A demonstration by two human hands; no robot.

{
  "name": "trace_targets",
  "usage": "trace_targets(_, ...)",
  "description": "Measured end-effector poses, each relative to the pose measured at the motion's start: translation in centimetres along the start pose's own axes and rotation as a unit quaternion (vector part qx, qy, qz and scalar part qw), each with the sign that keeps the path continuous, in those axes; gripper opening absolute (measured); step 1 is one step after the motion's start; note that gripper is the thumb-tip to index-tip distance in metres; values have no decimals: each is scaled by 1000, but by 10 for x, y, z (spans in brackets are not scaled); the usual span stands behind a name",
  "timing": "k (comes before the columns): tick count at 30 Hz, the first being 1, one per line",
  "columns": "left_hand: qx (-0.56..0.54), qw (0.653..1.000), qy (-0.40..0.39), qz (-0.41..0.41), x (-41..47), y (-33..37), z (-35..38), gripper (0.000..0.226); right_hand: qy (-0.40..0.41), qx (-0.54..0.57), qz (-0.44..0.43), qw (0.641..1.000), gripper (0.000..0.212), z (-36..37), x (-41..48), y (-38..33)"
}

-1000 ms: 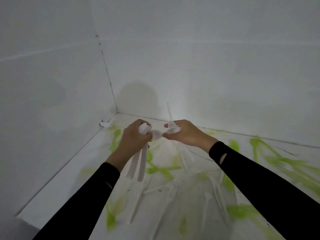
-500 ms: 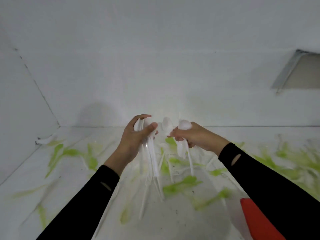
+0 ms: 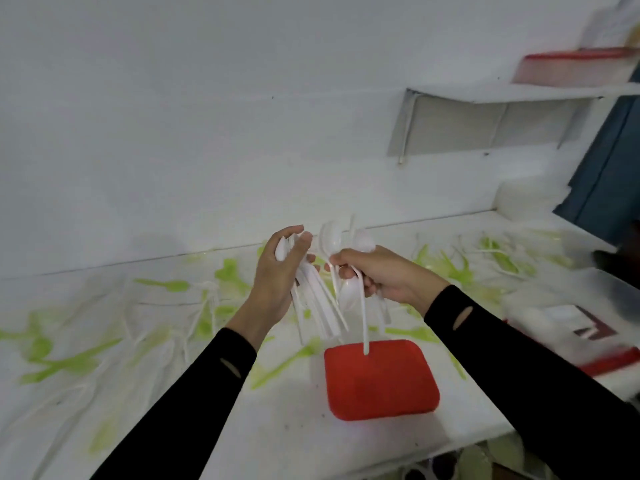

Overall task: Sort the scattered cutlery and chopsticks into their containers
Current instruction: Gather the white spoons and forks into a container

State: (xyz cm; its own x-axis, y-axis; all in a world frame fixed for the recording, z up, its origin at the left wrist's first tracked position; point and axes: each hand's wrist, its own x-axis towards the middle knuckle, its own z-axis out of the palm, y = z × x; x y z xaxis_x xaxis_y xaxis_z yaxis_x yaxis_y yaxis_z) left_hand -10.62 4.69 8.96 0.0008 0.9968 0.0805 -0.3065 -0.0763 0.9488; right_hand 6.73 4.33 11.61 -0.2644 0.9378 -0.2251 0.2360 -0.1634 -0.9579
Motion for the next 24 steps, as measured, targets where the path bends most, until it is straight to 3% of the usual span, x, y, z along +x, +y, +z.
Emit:
trace_targets(2, -7, 999, -48, -5, -9, -11, 28, 42, 4, 3, 13, 1000, 30, -23, -17, 9)
trace_targets(6, 17, 994, -102, -25, -15, -33, 69, 47, -18, -29, 45, 998, 28, -65, -47, 23)
trace_targets(8, 57, 992, -115, -15, -16, -44, 90, 40, -38, -61, 50, 996, 15, -83, -61, 30)
trace_targets(10, 60, 989, -137, -6, -16, -53, 114, 29, -38, -69, 43, 996, 22, -100, -71, 38)
trace_targets(15, -24, 989, -141, -43, -3, -66, 159, 33, 106, -19, 40, 993, 12, -147, -78, 58)
trace_targets(19, -63, 983, -165, -54, 19, -80, 193, 27, 228, 169, -11, 959, 18, -189, -80, 67)
trace_targets(21, -69, 980, -178, -58, 26, -86, 213, 21, 253, 223, -32, 941, 18, -206, -79, 68)
trace_targets(24, -77, 972, -210, -66, 38, -97, 246, 32, 279, 257, -55, 924, 19, -235, -73, 68)
